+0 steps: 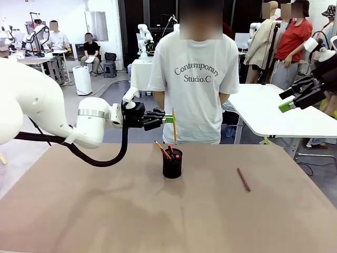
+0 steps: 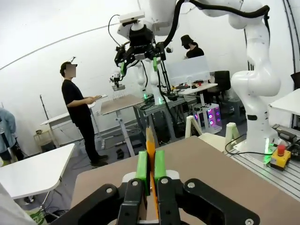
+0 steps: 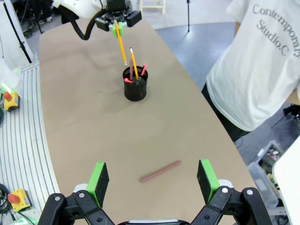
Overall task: Place the pens into the pen holder.
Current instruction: Pick up a writing instrument from the table and place it into the Pen holder.
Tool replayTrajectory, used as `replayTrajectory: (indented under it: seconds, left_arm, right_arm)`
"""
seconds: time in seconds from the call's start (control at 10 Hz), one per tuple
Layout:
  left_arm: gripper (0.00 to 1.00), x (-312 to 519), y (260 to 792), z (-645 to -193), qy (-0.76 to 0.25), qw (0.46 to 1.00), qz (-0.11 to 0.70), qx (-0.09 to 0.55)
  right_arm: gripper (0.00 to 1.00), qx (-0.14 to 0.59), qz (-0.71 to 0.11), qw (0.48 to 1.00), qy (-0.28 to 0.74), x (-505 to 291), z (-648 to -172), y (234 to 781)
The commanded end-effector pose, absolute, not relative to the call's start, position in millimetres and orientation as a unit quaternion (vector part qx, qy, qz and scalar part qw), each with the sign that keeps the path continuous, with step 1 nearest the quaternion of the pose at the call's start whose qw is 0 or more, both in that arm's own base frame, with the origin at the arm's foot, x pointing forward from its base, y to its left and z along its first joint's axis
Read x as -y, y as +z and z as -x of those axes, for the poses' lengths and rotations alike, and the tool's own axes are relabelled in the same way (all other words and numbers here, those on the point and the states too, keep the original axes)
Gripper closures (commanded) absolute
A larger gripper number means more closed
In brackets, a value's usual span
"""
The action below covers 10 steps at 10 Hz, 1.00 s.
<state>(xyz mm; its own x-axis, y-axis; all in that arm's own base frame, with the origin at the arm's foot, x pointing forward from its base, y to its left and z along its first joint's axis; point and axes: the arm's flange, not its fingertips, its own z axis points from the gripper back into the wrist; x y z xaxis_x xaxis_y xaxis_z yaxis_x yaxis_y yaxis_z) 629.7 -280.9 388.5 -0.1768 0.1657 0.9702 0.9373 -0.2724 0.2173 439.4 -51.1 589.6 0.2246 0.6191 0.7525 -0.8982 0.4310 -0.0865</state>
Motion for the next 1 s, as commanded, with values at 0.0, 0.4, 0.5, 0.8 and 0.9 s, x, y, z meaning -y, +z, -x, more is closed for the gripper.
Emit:
replayTrajectory:
  seconds: [0.0,0.4,0.5,0.8,0.9]
  left_arm:
    - [1.0,281.5,389.4,-645.7,-0.583,0.349,0.524,0.513]
    - [1.0,278.9,381.5,-643.3,-0.579,0.349,0.533,0.51]
    - [1.0,278.9,381.5,-643.3,-0.579,0.349,0.533,0.51]
    - [1.0,289.3,368.5,-648.7,-0.583,0.352,0.536,0.499]
    - [1.0,292.6,362.4,-652.4,-0.583,0.353,0.537,0.497]
  right_arm:
    - [0.0,0.379,-0.191,0.755,0.5,49.7,-439.9,590.9]
    - [0.0,0.379,-0.191,0.755,0.5,49.7,-439.9,590.9]
    - [0.0,0.379,-0.191,0.755,0.5,49.7,-439.9,590.9]
    - [0.0,0.379,-0.191,0.755,0.5,49.7,-439.9,590.9]
    - [0.0,0.379,-0.191,0.755,0.5,49.7,-439.9,590.9]
